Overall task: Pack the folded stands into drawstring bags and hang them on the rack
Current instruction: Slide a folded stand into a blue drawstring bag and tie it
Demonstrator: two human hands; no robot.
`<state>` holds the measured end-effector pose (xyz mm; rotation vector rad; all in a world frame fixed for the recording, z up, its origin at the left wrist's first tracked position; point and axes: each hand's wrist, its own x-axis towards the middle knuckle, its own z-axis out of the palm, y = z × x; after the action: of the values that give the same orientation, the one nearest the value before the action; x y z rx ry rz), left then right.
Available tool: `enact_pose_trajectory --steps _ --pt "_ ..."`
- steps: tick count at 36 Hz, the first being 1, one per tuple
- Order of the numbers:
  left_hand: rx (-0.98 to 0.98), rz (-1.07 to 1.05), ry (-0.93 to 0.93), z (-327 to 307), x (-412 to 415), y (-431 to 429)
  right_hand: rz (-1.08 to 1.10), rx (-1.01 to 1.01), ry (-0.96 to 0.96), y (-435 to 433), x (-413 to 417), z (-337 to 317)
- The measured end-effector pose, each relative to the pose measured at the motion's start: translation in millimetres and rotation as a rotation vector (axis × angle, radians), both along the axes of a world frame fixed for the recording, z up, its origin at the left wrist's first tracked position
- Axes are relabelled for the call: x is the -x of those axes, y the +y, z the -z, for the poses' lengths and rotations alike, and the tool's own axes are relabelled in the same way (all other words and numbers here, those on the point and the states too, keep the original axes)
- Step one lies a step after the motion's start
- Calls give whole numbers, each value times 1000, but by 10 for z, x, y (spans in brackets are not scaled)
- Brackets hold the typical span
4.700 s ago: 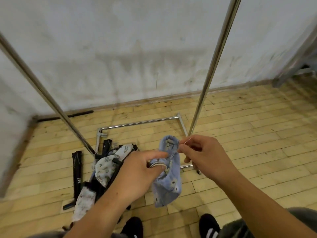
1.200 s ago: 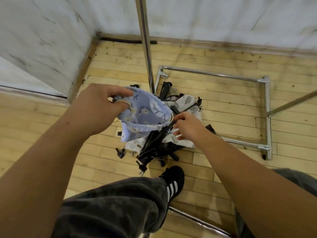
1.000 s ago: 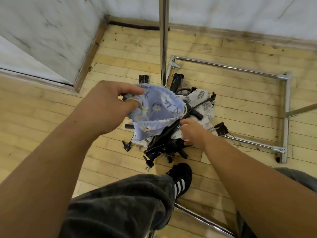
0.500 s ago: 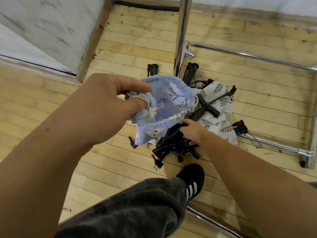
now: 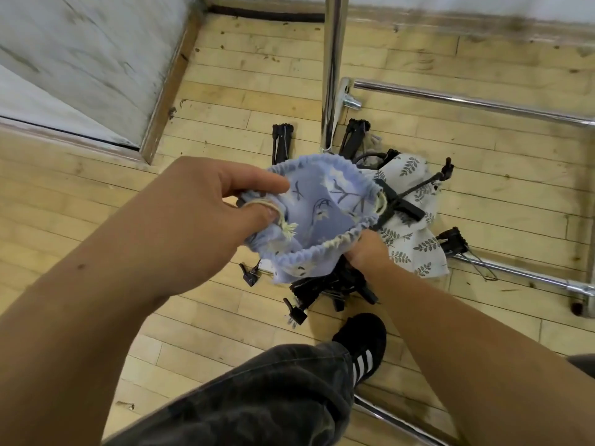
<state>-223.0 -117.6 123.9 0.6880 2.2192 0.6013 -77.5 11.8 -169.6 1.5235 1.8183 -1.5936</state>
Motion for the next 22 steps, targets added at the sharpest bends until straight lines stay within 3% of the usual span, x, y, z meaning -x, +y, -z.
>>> enact_pose_trajectory --steps 4,7,22 --pt "16 31 23 -44 -38 66 106 -196 19 74 -154 -64" --pt "36 66 20 -100 -91 140 146 -192 14 160 -235 -247" --pt "-47 259 81 -495 -630 690 0 -417 -17 538 -1168 -1523"
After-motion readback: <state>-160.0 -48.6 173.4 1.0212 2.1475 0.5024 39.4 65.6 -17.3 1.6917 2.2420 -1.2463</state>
